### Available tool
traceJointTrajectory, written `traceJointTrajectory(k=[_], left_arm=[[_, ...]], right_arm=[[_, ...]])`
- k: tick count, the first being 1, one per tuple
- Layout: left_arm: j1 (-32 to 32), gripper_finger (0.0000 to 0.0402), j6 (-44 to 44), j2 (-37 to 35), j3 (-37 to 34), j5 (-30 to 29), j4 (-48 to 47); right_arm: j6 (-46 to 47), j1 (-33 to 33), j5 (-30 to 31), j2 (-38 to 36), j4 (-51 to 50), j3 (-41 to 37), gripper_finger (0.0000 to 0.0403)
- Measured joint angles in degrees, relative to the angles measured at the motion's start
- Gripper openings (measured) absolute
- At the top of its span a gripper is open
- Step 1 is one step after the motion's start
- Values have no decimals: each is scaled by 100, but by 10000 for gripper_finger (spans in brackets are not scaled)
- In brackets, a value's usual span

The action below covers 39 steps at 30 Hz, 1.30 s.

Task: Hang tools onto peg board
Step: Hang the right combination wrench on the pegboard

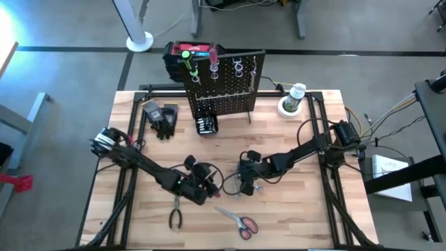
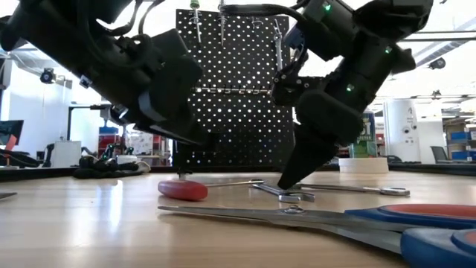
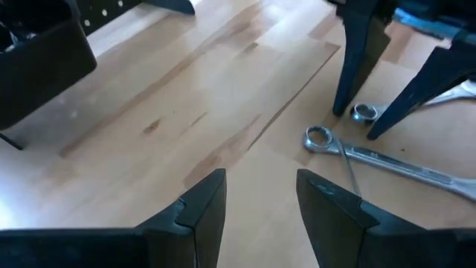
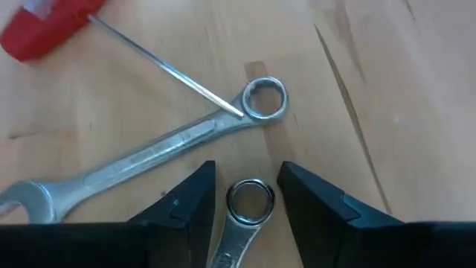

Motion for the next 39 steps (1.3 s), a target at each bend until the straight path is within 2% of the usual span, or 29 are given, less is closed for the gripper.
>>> traceJointTrajectory(k=[6,16,22,25,31,39], left_arm=[[7,155,-4,63,27,5,-1],[7,155,-2,63,28,-52,-2],[28,155,-2,63,28,-94,-2],[28,155,-2,63,28,-101,22],[28,155,43,63,32,-121,299],[28,155,71,63,32,-251,315]], right_arm=[[-236,107,12,12,-187,91,139],[1,128,16,-12,-578,67,39],[-227,134,148,-78,-684,127,28],[-435,141,158,-221,-809,237,2],[-932,203,400,-886,-752,557,4],[-1167,199,442,-1691,-1171,540,1]])
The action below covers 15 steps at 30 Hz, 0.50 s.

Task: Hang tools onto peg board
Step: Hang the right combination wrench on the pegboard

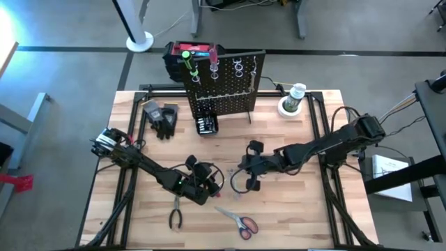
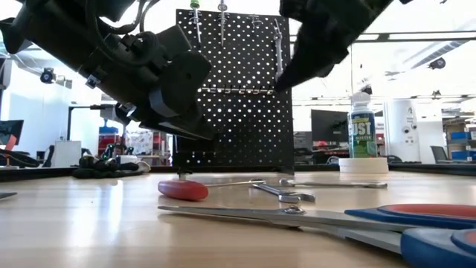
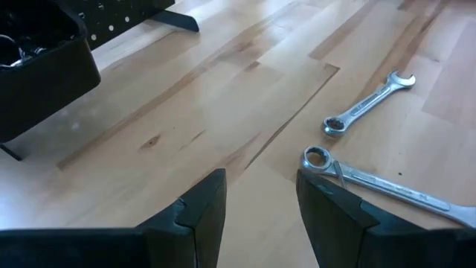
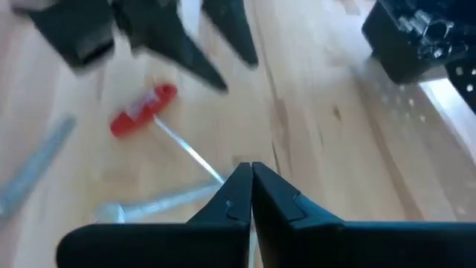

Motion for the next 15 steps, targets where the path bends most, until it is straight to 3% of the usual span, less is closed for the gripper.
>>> traceJointTrajectory(k=[5,10,15], left_arm=[[13,155,114,1,0,-7,14],[15,155,128,2,0,-9,41],[15,155,126,2,0,-4,42]], right_arm=[[-97,-14,-3,280,-42,-282,36],[75,-146,-51,1068,-7,-330,111],[155,-439,-790,1670,393,-246,177]])
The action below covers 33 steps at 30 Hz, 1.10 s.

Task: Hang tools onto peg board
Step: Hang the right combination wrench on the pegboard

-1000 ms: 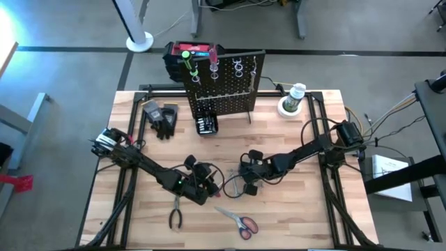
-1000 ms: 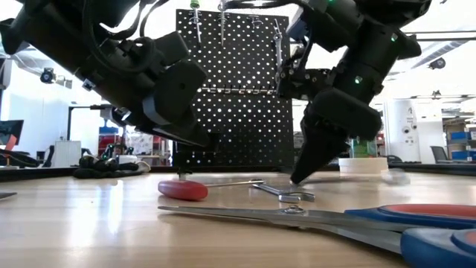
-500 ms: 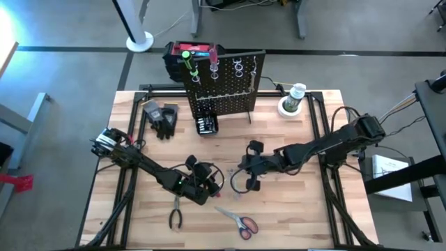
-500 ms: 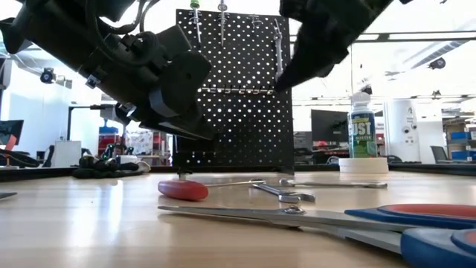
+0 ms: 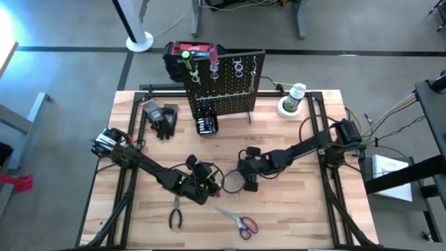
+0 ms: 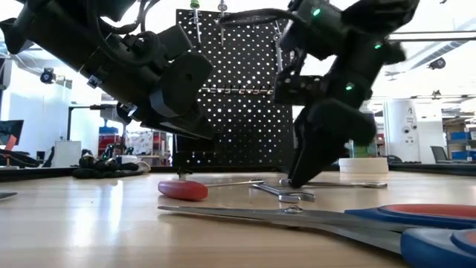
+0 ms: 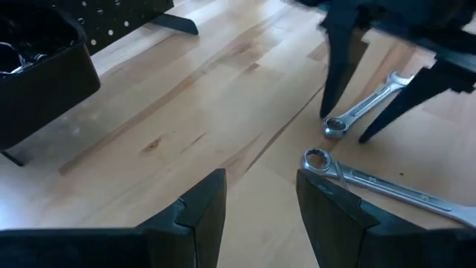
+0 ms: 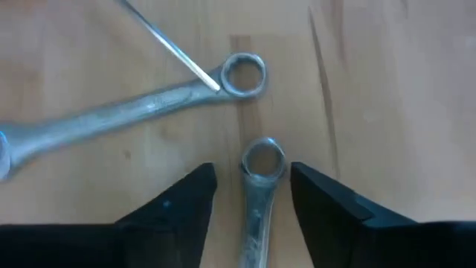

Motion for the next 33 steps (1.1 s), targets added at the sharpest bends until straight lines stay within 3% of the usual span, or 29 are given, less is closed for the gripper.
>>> traceJointTrajectory(k=[5,13,15,33], left_arm=[[0,155,0,0,0,0,15],[0,155,0,0,0,5,26],[0,155,0,0,0,6,28],[0,155,0,0,0,11,24]], right_arm=[[56,-232,-336,210,33,46,178],[-77,-294,-377,23,-92,22,31],[-102,-295,-288,-31,-143,18,14],[-73,-269,-273,-592,-517,-19,0]])
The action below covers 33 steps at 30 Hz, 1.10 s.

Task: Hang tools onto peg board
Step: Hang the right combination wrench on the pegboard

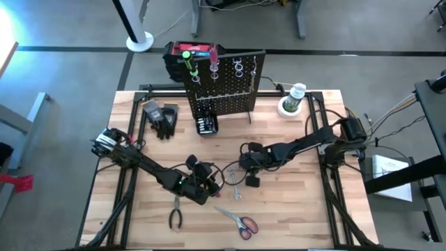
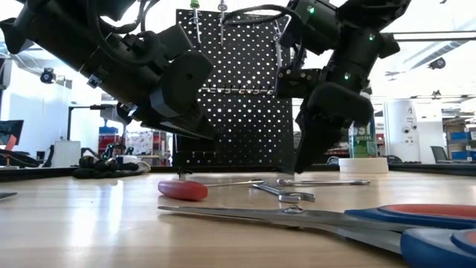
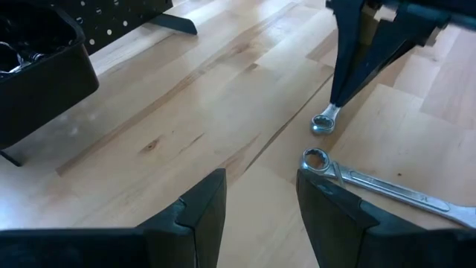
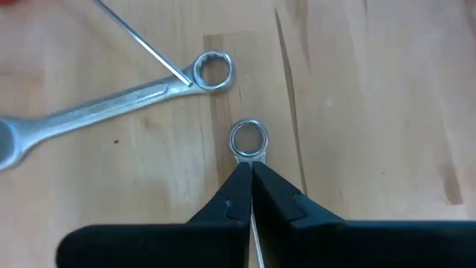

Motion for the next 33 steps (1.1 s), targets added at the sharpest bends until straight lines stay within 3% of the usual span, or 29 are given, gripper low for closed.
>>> traceJointTrajectory(k=[6,11,19,25,30,33], left_arm=[[58,155,442,88,0,0,125],[132,155,1353,442,-2,143,1001],[568,155,1704,1104,0,656,2682],[880,155,1708,1207,-2,922,2895],[1015,155,1940,1206,3,1064,3175],[1049,155,2154,1234,118,1068,3162]], right_arm=[[93,67,38,-270,-224,2,3],[117,202,40,-499,-665,-100,4],[1506,162,-250,-1580,-525,-1079,5],[2557,41,-567,-2880,1012,-2485,23],[3368,10,-584,-3736,2464,-3629,74],[3636,12,-602,-4016,2827,-4038,106]])
